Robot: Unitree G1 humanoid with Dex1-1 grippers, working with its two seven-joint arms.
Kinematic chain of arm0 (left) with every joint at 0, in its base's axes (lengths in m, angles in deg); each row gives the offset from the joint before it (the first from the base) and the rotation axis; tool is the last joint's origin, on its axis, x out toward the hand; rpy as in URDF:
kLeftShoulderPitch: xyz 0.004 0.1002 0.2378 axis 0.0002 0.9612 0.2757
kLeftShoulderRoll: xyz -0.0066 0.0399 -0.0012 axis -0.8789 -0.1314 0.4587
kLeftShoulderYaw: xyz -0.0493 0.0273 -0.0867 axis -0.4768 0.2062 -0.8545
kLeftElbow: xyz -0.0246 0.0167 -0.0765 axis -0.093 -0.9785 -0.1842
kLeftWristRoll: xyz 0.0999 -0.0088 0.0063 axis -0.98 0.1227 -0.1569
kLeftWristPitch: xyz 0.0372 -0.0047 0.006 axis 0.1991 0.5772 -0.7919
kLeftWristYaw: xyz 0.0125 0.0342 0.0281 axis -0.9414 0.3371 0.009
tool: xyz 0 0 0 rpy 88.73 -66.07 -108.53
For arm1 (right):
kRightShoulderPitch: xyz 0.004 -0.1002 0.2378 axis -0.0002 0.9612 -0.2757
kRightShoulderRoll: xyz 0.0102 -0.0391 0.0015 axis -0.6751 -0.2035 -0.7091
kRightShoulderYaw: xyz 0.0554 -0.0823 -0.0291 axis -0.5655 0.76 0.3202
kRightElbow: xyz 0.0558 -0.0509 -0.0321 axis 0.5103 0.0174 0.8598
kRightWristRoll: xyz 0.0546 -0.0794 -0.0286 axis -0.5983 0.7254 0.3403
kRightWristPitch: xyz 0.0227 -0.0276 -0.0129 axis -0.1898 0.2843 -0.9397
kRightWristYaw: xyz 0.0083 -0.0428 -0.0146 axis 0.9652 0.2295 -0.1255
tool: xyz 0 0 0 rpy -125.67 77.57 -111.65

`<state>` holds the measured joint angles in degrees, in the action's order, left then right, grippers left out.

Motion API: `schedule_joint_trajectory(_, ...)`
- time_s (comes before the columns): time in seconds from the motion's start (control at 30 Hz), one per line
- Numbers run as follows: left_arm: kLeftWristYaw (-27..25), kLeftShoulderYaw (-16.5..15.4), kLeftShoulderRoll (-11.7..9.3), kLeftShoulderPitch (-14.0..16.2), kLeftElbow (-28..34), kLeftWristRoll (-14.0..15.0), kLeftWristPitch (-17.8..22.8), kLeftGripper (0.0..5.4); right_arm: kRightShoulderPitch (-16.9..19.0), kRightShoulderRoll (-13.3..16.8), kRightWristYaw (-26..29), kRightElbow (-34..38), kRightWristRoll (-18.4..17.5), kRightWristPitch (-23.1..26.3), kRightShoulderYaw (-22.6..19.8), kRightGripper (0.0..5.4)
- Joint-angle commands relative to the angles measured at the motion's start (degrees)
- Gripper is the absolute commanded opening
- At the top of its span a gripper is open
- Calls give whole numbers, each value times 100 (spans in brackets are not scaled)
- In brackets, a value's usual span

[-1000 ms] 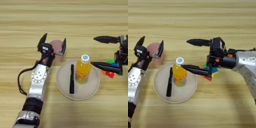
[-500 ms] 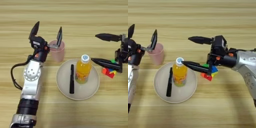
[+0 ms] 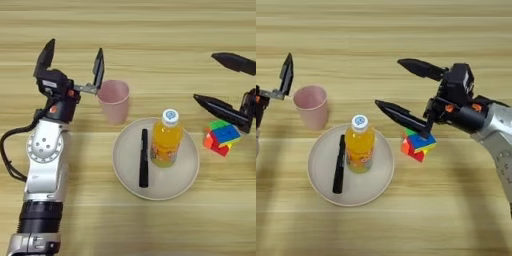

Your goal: Move the objects on the table

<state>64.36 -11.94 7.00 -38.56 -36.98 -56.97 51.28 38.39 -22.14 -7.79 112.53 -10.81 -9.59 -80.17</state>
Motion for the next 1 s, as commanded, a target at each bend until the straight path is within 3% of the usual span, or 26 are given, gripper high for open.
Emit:
schedule_joint_trajectory(0.03,38,-90,-72,35,-102,-6,21,539,291,91,182,-52,466,-331,313,540)
schedule_joint_trajectory(0.5,69,-143,-29,2,-292,19,-79,539,175,-273,93,-868,992,-522,971,540)
schedule_joint_trajectory(1.0,147,-78,73,34,-297,-64,-110,539,113,-185,396,-1103,1196,-402,1432,540)
